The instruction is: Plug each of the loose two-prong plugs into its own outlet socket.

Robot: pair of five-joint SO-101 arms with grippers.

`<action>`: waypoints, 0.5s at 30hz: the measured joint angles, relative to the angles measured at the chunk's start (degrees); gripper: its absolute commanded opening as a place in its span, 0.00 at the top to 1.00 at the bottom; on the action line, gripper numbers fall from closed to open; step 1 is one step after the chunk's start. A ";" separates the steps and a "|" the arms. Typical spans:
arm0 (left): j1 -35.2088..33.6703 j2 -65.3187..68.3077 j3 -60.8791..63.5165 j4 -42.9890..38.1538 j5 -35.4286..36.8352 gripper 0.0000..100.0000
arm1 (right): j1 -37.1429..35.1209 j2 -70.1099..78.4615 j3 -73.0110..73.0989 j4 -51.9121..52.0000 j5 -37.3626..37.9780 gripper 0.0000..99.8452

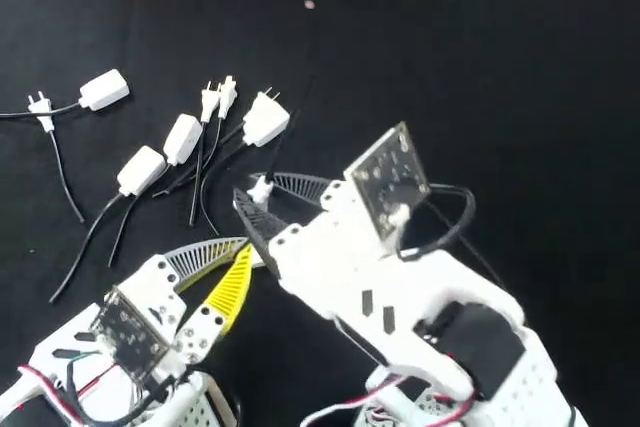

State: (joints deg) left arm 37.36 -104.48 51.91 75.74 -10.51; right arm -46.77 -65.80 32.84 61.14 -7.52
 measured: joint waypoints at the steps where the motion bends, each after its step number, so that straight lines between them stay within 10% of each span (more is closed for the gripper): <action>1: 0.00 0.00 0.00 0.00 -1.05 0.97 | 0.18 -0.44 0.00 0.44 0.35 0.99; 15: -8.26 0.00 10.55 -11.08 -3.87 0.97 | -3.25 -0.88 0.00 2.46 0.88 0.99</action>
State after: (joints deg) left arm 29.10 -104.48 62.46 64.66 -14.37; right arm -50.02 -66.68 32.84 63.60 -6.64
